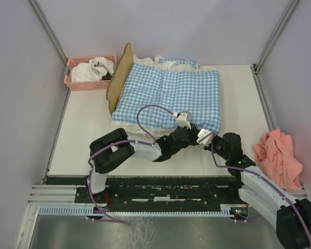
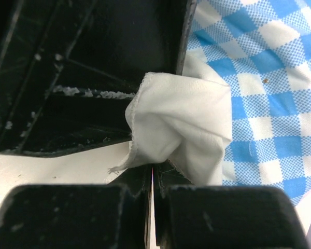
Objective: Set up the pet bed
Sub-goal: Tie the ropes to the bed frame.
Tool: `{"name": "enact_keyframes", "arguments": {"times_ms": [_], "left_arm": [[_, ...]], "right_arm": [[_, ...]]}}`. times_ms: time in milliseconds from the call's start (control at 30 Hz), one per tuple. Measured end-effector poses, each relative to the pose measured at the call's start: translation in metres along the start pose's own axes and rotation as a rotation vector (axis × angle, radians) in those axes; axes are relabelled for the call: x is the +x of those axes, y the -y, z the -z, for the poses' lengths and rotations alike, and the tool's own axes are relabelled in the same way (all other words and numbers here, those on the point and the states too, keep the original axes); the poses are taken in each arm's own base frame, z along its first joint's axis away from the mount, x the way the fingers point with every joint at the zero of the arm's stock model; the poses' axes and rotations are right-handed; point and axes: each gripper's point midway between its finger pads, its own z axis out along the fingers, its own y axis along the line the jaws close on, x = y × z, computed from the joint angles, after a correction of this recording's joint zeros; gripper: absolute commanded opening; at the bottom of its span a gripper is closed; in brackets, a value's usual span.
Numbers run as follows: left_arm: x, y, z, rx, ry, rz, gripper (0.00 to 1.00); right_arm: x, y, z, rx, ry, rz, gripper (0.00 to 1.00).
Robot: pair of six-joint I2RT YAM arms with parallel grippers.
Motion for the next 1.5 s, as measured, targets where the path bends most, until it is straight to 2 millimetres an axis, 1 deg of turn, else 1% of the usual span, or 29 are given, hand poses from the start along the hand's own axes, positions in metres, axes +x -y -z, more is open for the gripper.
{"name": "enact_keyframes", "arguments": {"times_ms": [200,400,467,867,1033,1133,1233,1500], "left_arm": [[0.000,0.001,0.000,0.006,0.003,-0.054,0.36],[-0.009,0.015,-0.004,0.016,0.027,-0.105,0.36],[-0.011,0.017,-0.006,0.010,0.034,-0.126,0.35],[-0.012,0.010,-0.010,-0.046,0.045,-0.171,0.32],[-0.002,0.004,-0.015,-0.062,0.030,-0.197,0.29],[0.005,0.002,-0.015,-0.064,0.023,-0.222,0.30],[0.004,0.001,-0.015,-0.072,0.034,-0.234,0.33],[0.007,0.000,-0.018,-0.079,0.034,-0.247,0.34]], "right_arm": [[0.000,0.000,0.000,0.000,0.000,0.000,0.02],[0.000,0.000,0.000,0.000,-0.001,0.000,0.02],[0.000,0.000,0.000,0.001,-0.002,-0.002,0.02],[0.003,0.002,0.001,0.011,-0.014,-0.004,0.02],[0.008,0.003,0.002,0.020,-0.036,-0.006,0.02],[0.008,0.002,0.002,0.014,-0.035,-0.005,0.02],[0.007,0.001,0.002,0.011,-0.032,-0.004,0.02],[0.007,0.001,0.002,0.010,-0.032,-0.005,0.02]]}}
